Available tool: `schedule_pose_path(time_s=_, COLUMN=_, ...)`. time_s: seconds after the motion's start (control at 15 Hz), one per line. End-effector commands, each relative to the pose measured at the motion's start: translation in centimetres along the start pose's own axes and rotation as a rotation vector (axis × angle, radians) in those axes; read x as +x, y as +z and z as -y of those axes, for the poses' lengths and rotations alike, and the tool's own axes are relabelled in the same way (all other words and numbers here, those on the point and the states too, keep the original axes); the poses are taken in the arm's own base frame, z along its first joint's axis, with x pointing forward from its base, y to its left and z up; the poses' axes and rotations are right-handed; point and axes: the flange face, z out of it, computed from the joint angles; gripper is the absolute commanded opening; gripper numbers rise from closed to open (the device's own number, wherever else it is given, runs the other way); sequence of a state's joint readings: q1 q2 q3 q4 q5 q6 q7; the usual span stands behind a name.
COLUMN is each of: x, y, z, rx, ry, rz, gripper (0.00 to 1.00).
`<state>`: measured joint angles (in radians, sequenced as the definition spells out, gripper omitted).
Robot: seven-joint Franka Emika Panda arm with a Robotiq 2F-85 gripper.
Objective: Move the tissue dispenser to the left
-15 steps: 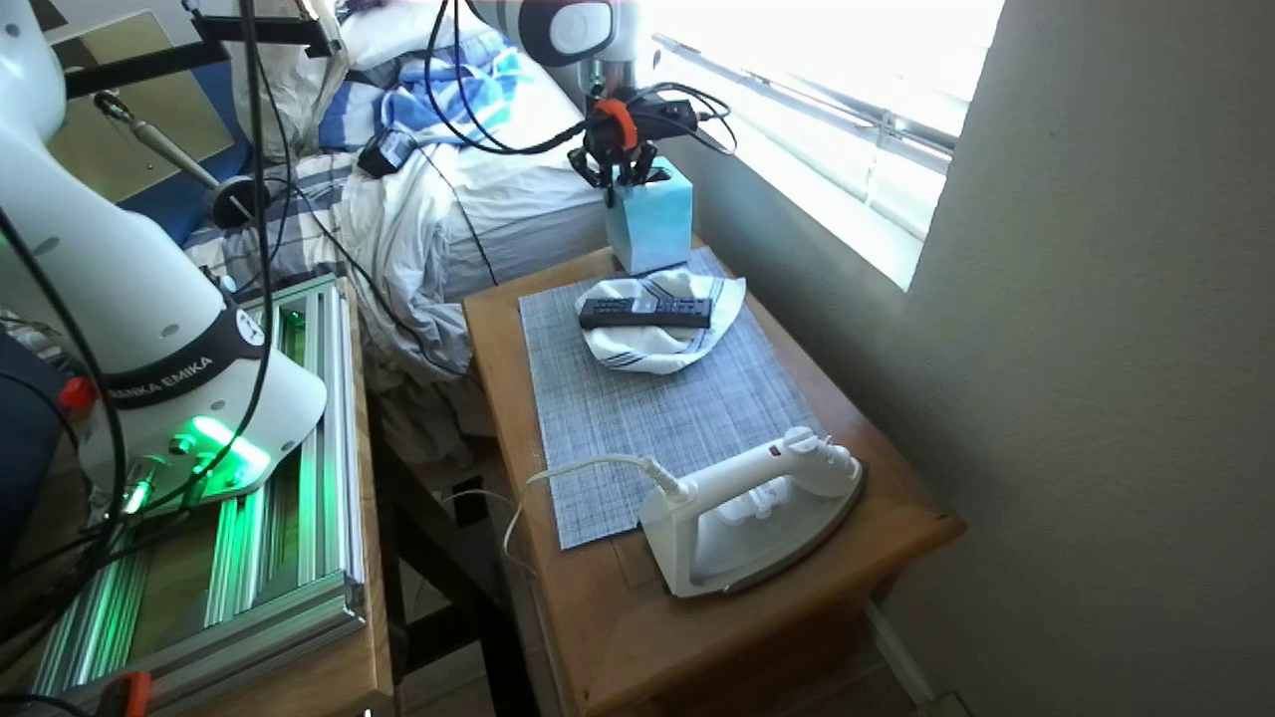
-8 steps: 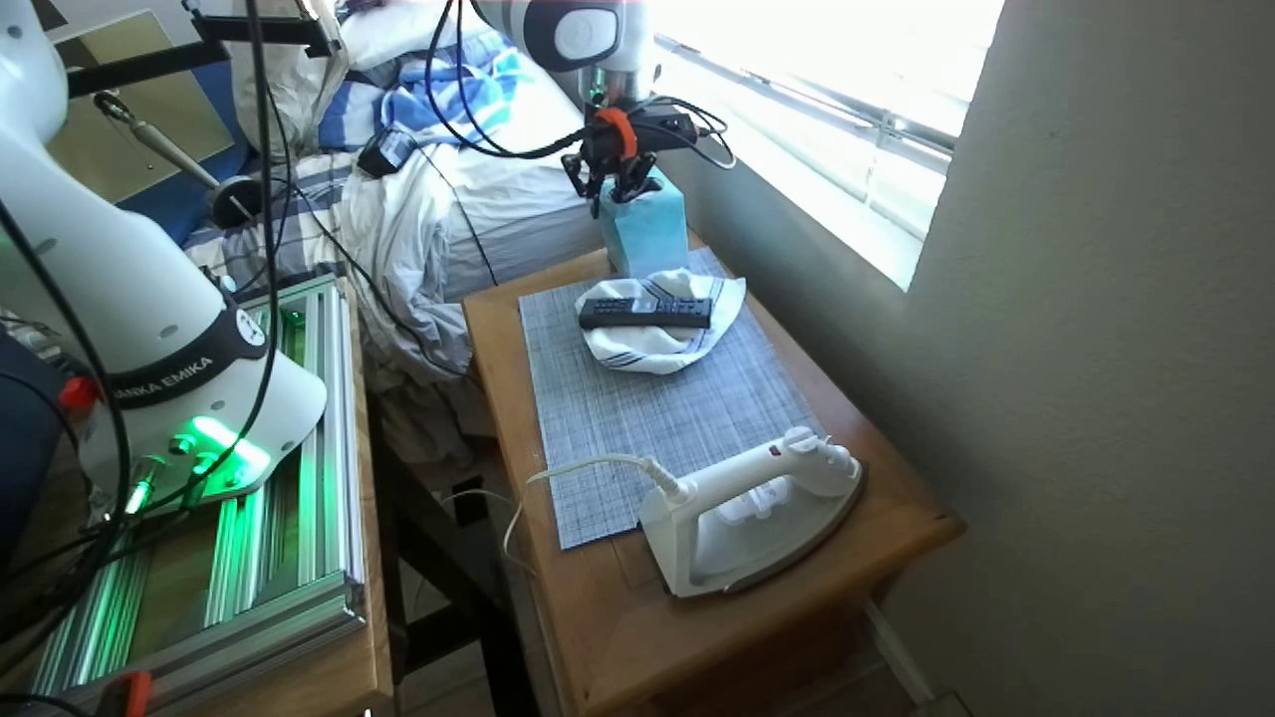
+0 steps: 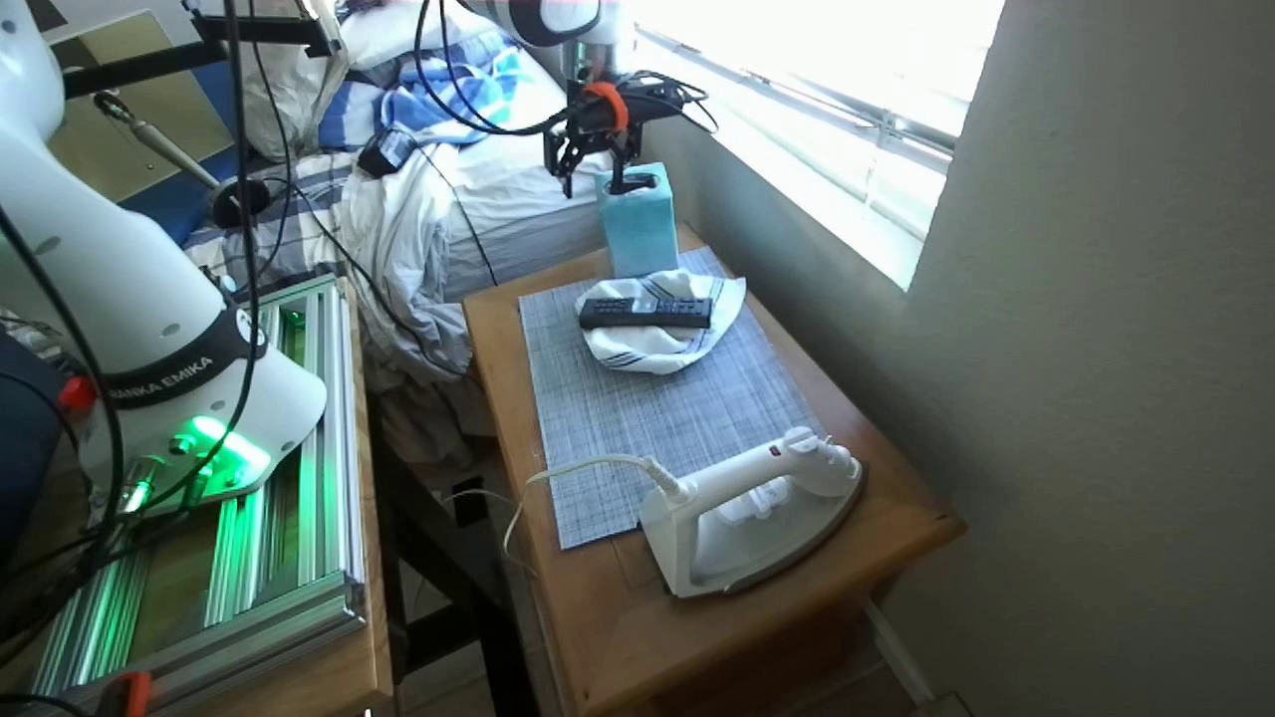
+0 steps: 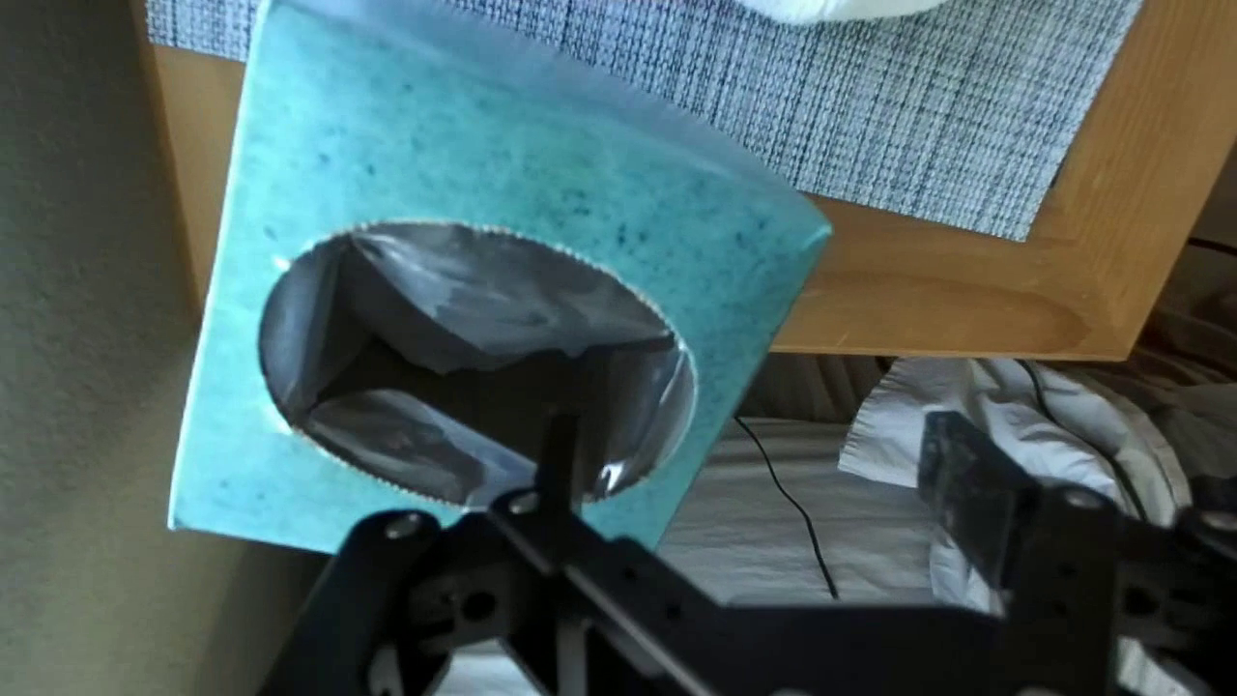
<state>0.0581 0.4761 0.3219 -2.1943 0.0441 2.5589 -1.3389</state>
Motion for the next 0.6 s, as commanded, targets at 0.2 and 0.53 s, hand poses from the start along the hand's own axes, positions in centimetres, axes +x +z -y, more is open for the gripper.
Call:
schedule_pose_path(time_s=0.2, x=-0.1, y=-5.9, z=3.5, rx=-0.137, ry=0.020, rz=0.061, gripper=1.00)
schedule_pose_path(time_s=0.53, x=0.0, y=-7.4, z=4.0, rx=-0.184, ry=0.057, rz=0.048, gripper=1.00)
